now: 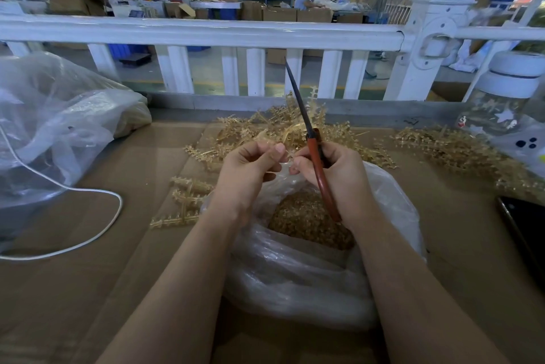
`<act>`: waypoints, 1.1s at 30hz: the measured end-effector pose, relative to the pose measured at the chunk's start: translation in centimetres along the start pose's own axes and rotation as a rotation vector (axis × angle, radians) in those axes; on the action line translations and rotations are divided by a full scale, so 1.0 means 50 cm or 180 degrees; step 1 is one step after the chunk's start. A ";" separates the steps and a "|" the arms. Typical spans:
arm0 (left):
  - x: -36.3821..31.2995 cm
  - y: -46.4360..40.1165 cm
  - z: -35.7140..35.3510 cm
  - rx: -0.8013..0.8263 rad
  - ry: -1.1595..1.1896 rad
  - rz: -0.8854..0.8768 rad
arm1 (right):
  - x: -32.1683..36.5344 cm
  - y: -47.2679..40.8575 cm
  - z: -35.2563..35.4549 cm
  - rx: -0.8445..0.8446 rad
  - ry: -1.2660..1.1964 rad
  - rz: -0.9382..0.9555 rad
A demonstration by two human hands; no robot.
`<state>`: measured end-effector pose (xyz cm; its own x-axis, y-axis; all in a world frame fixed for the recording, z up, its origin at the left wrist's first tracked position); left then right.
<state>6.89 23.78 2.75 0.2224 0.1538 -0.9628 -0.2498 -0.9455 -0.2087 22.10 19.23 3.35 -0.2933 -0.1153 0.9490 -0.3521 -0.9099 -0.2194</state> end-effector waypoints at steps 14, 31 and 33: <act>-0.019 0.001 0.025 -0.0661 0.0319 -0.0292 | -0.003 0.012 -0.001 -0.0156 0.1097 0.0594; -0.014 -0.005 0.020 -0.0268 0.0457 -0.0328 | 0.007 0.019 -0.001 -0.0323 0.2356 0.0946; -0.014 -0.007 0.021 -0.0233 0.0490 -0.0315 | 0.010 0.020 -0.001 -0.0358 0.2399 0.1022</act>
<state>5.85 24.28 3.31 0.3853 0.2066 -0.8994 -0.1517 -0.9472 -0.2826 21.54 18.29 3.58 -0.8981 -0.0284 0.4389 -0.2248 -0.8282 -0.5135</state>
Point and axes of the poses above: each hand's wrist, its own y-axis away from the middle knuckle, its own z-axis out of the back of the hand, x = y × z, the point moved 5 cm from there along -y, towards the middle knuckle, and after that the axes turned 3 degrees about -z, right-handed, at the moved point
